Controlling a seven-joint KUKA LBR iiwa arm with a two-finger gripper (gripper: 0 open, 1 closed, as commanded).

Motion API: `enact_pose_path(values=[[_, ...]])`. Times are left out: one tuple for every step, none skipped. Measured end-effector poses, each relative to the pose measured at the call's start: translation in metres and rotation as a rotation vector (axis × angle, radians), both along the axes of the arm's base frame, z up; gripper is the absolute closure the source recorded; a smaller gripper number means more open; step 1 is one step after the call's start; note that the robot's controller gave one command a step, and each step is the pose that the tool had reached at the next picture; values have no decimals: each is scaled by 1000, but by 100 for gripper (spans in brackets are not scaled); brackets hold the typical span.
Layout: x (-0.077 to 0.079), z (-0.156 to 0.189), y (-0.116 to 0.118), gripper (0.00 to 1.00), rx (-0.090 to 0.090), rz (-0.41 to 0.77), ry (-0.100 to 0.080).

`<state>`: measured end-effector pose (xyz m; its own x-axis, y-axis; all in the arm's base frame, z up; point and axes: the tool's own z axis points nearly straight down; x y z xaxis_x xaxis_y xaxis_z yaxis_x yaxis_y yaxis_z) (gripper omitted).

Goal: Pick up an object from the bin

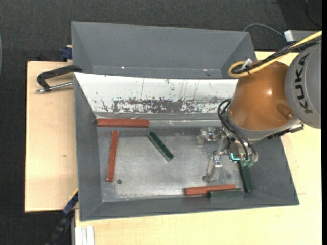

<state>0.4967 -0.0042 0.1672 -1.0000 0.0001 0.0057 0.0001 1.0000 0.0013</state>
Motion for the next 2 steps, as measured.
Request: enact_pose_path(values=[[2,4,0,0,0,0,-8],[7,-50,-17,0,-1,18,-13]])
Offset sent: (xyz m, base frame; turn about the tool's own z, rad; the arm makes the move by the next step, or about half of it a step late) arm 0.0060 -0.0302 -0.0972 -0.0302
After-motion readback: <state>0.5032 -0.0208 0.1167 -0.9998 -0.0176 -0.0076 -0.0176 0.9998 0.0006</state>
